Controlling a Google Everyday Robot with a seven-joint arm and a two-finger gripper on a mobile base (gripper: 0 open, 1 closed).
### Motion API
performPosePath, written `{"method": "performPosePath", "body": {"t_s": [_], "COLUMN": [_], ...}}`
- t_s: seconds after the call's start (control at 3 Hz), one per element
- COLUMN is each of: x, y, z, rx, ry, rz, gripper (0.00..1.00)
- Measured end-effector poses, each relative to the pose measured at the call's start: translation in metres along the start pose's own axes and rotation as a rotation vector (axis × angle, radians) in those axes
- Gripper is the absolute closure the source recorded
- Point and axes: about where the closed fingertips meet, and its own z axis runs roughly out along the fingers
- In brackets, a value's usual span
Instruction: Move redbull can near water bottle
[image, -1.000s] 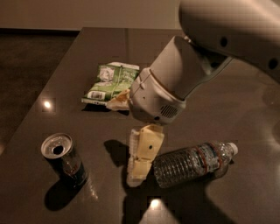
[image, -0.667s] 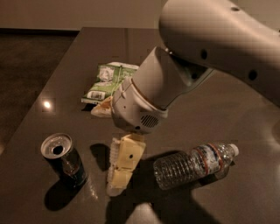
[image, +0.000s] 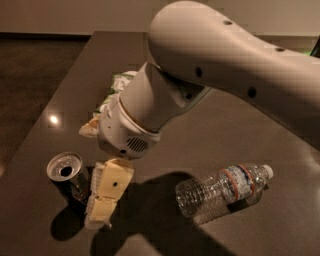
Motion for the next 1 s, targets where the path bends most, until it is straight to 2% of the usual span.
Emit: {"method": "performPosePath", "body": {"t_s": [0.33,0.67,1.0], "x": [-0.0074,-0.0115,-0.0156], "y": [-0.0059,-0.0089,-0.0103], "z": [0.0079,0.0132,0.0148], "rx": [-0.004,-0.011,-0.028], "ry": [-0.019,-0.035,-0.058], "rz": [0.013,0.024,0.032], "gripper": [0.0,0.13,0.44]}}
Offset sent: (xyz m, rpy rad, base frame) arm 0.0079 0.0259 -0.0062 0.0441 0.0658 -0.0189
